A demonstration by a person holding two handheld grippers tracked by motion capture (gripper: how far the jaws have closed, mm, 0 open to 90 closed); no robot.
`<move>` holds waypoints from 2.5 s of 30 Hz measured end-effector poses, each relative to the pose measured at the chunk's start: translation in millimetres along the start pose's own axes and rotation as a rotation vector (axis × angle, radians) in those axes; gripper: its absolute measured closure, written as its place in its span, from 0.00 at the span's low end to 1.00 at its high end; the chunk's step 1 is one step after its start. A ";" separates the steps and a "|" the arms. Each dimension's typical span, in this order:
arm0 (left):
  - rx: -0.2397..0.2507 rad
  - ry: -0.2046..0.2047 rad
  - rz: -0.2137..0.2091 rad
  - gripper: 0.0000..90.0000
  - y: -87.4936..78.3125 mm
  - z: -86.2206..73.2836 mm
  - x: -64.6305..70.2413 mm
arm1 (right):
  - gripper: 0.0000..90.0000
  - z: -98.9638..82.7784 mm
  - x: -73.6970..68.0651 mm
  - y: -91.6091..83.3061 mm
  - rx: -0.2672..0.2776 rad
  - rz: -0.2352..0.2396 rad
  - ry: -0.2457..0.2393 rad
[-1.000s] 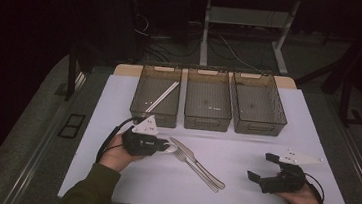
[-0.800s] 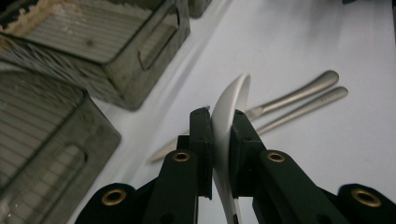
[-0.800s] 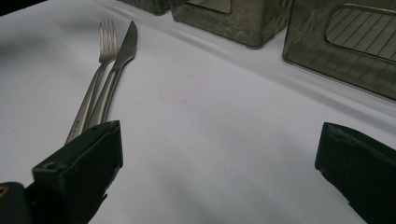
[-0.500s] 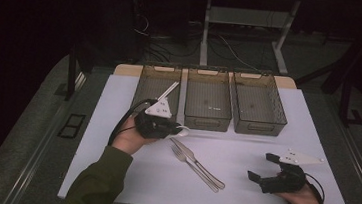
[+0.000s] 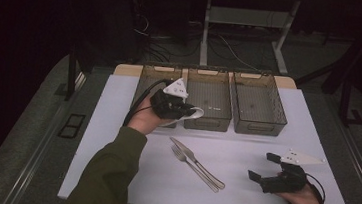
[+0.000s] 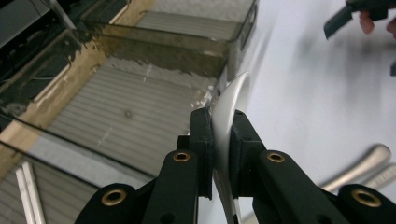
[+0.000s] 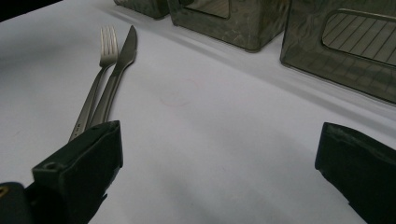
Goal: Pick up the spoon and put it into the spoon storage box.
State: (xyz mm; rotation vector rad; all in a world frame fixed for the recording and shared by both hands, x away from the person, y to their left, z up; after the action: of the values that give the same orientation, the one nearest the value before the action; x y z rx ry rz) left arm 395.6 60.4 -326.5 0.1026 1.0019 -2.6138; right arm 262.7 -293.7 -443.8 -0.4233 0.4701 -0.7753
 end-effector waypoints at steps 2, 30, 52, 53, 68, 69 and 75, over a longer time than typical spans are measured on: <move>0.008 0.002 -0.003 0.90 5.0 5.3 -4.1 | 0.01 0.0 -0.1 0.0 0.001 0.001 0.001; -0.027 0.020 -0.035 0.90 104.9 34.8 -40.2 | 0.01 1.2 -0.3 -1.9 0.019 0.017 0.012; -0.017 -0.053 -0.086 0.76 103.7 28.4 -38.7 | 0.01 1.5 -0.7 -2.1 0.022 0.016 0.013; -0.012 -0.048 -0.090 0.75 101.6 29.6 -39.1 | 0.01 1.5 -0.8 -2.1 0.022 0.016 0.015; 0.091 -0.142 -0.080 0.48 55.3 27.0 -13.7 | 0.01 1.4 0.0 -2.3 0.018 0.011 0.012; 0.088 -0.141 -0.070 0.47 52.7 24.8 -11.3 | 0.01 1.4 0.0 -2.2 0.016 0.012 0.012; 0.083 -0.137 -0.051 0.41 41.4 10.7 7.1 | 0.01 1.4 -0.2 -1.8 0.016 0.012 0.008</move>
State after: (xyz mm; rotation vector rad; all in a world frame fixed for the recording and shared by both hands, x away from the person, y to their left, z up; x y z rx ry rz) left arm 403.5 22.6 -346.1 -0.0822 0.8599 -2.6674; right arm 262.3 -294.4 -441.7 -0.4023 0.4732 -0.7690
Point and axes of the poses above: each handheld gripper's, and its own axes: y roughly forward along the jaws, z roughly out of its top, x roughly to its right, the point moved 1 cm from there along y, roughly forward along the jaws, and after that the axes turned 5 degrees about y, right-handed, at the moved point
